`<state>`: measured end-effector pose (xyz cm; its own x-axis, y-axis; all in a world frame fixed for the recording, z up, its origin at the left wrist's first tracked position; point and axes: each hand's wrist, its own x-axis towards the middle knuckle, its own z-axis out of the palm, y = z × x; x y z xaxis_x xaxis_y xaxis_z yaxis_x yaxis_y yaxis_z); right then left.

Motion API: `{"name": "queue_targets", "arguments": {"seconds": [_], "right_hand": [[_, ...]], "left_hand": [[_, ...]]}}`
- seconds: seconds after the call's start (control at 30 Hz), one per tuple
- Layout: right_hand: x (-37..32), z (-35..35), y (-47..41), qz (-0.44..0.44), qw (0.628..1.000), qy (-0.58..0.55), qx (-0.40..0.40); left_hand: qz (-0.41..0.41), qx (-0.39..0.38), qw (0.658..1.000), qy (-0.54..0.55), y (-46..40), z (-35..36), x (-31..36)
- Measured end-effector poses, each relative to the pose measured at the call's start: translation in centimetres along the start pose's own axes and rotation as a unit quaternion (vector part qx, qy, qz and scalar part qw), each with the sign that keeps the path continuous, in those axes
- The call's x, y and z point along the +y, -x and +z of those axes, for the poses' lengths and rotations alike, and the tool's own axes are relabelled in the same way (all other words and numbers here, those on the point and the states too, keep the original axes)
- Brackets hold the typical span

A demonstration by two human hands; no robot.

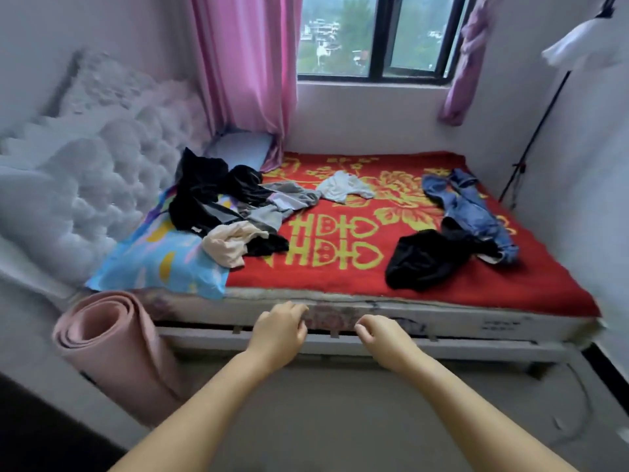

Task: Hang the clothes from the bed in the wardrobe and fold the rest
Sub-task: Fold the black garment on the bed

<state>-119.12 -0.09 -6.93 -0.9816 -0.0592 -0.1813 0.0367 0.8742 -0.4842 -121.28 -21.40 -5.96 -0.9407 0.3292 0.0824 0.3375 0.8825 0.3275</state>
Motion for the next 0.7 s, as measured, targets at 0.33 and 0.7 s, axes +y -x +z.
{"name": "queue_targets", "arguments": {"seconds": [0.33, 0.7], "right_hand": [[14.7, -3.2, -1.6, 0.153, 0.986, -0.050, 0.037], [24.3, -8.1, -15.4, 0.254, 0.966, -0.041, -0.018]], "left_hand": [[0.024, -0.143, 0.984, 0.106, -9.9, 9.6, 11.3], [0.051, -0.212, 0.970, 0.109, -28.2, 13.7, 14.5]]}}
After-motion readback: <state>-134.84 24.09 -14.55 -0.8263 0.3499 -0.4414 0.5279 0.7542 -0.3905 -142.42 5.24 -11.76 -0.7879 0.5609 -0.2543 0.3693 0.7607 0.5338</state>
